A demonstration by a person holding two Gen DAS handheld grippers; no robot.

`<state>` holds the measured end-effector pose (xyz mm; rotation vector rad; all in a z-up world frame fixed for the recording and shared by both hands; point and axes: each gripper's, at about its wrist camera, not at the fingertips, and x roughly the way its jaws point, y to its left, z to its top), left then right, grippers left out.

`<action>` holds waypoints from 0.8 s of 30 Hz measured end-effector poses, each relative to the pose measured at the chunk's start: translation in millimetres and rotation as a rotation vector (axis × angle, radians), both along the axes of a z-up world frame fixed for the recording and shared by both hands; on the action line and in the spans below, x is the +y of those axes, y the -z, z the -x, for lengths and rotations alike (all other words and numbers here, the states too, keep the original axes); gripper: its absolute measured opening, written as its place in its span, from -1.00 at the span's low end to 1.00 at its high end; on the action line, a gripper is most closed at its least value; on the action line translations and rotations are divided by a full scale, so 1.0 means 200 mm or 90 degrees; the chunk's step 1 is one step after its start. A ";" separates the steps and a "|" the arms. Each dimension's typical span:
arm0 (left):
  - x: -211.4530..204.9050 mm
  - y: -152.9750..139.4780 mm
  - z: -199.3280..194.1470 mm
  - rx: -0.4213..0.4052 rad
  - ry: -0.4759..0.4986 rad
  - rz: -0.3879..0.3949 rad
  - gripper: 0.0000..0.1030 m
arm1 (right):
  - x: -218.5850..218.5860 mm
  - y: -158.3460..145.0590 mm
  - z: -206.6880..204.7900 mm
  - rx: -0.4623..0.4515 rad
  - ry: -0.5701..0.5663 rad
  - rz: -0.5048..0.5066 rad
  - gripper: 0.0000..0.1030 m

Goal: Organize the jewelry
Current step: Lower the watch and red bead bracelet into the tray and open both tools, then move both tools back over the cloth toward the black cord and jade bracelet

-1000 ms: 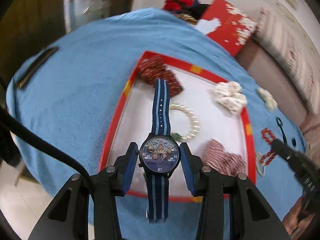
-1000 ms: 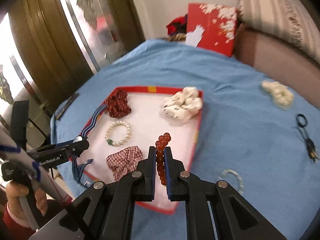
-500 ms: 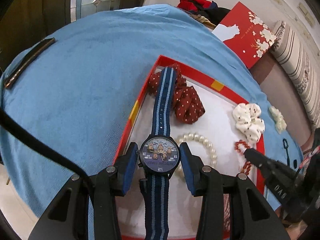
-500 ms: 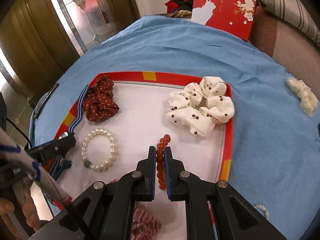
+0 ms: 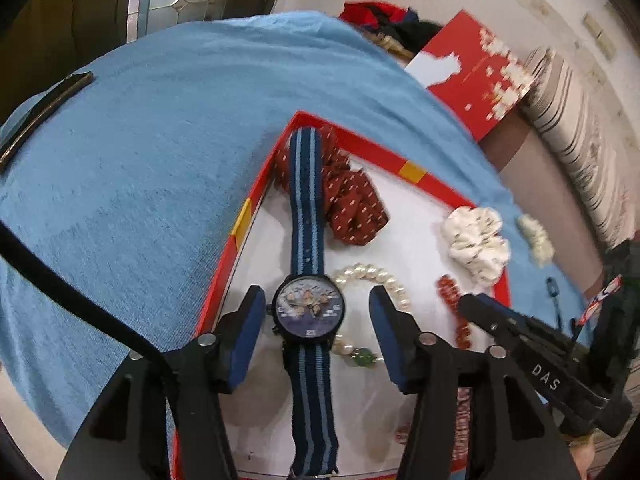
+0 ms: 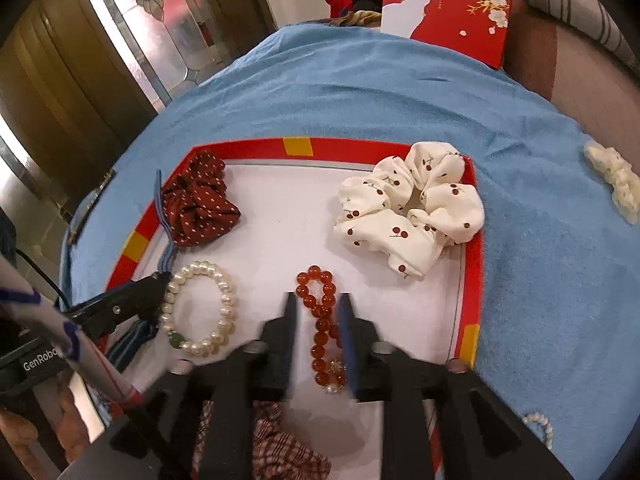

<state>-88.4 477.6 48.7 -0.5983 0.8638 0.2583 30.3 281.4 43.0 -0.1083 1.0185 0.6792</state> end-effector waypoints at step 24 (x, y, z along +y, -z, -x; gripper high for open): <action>-0.04 -0.16 0.21 -0.118 -0.045 -0.035 0.22 | -0.43 0.07 0.22 0.014 0.109 0.050 -0.88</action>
